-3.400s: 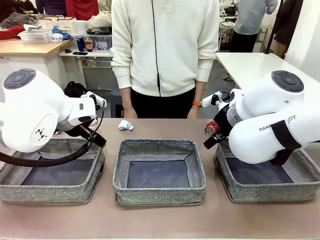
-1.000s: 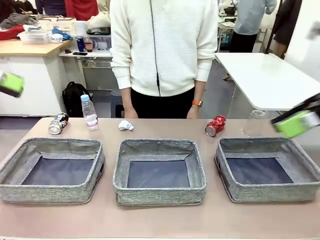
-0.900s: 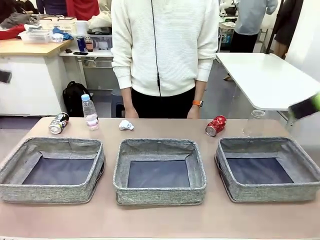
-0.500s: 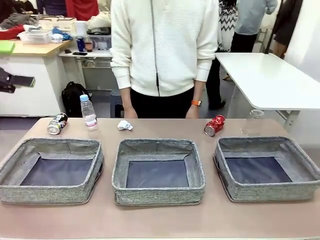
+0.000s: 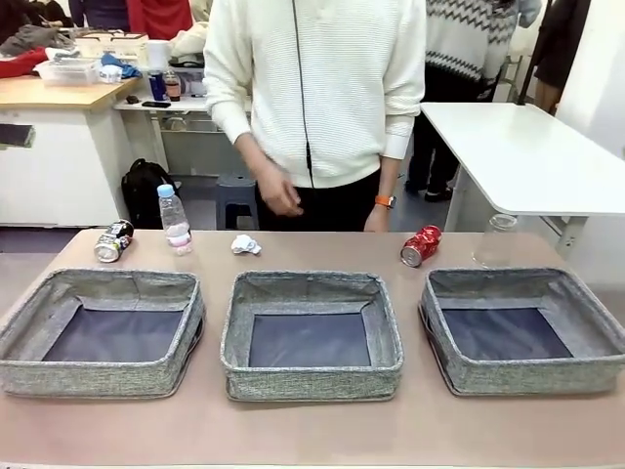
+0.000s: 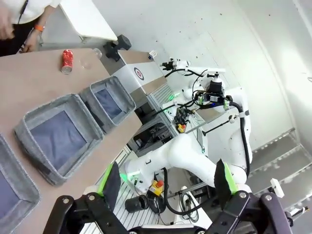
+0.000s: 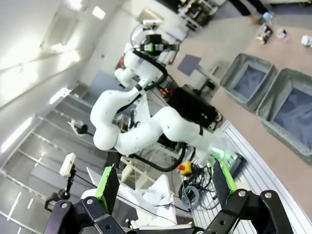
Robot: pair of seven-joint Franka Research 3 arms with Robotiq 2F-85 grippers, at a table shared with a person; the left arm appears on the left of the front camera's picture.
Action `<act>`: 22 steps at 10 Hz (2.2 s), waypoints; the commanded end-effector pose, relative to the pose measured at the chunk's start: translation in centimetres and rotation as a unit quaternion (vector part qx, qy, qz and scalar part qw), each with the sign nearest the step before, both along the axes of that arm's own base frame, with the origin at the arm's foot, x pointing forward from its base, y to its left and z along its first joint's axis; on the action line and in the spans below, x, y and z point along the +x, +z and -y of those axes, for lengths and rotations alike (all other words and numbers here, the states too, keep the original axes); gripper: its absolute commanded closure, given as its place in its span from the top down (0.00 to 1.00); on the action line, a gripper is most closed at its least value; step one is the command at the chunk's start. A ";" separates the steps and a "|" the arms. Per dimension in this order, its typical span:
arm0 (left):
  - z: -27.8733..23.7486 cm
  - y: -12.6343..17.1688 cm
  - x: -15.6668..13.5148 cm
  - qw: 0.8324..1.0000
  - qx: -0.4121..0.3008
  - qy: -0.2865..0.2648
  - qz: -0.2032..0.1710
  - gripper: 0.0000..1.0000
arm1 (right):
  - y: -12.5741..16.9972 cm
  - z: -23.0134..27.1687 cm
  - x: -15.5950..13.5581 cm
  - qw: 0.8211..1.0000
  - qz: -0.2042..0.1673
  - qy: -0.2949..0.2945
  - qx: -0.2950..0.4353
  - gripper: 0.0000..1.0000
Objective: Sort the waste into the appropriate baskets.
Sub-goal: Pick up the waste item pointed out by the person.
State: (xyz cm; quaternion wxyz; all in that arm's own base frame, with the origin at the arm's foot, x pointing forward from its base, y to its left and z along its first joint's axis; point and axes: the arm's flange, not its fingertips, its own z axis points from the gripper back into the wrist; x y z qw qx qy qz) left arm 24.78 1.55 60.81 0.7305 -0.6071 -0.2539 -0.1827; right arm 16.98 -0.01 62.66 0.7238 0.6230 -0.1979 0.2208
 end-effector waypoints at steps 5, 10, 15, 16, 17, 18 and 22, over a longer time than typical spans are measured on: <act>0.4 -0.4 0.5 1.000 -0.006 -0.006 0.012 1.00 | 0.3 0.4 0.3 1.000 0.014 -0.001 0.009 1.00; 0.4 -0.4 0.5 1.000 -0.006 -0.006 0.012 1.00 | 0.3 0.4 0.3 1.000 0.014 -0.001 0.009 1.00; 6.7 2.3 5.8 0.955 0.290 0.055 -0.040 1.00 | 0.3 0.4 0.3 1.000 0.014 -0.001 0.009 1.00; 9.8 1.8 8.7 0.927 0.368 0.056 -0.053 1.00 | 0.3 0.4 0.3 1.000 0.014 -0.001 0.009 1.00; 12.5 0.6 11.5 0.906 0.416 0.051 -0.060 1.00 | 0.3 0.4 0.3 1.000 0.014 -0.001 0.009 1.00; 15.0 -1.5 14.3 0.893 0.443 0.057 -0.059 1.00 | 0.3 0.4 0.3 1.000 0.014 -0.001 0.009 1.00; 18.4 -5.2 15.8 0.883 0.463 0.076 -0.027 1.00 | 0.3 0.4 0.3 1.000 0.014 -0.001 0.009 1.00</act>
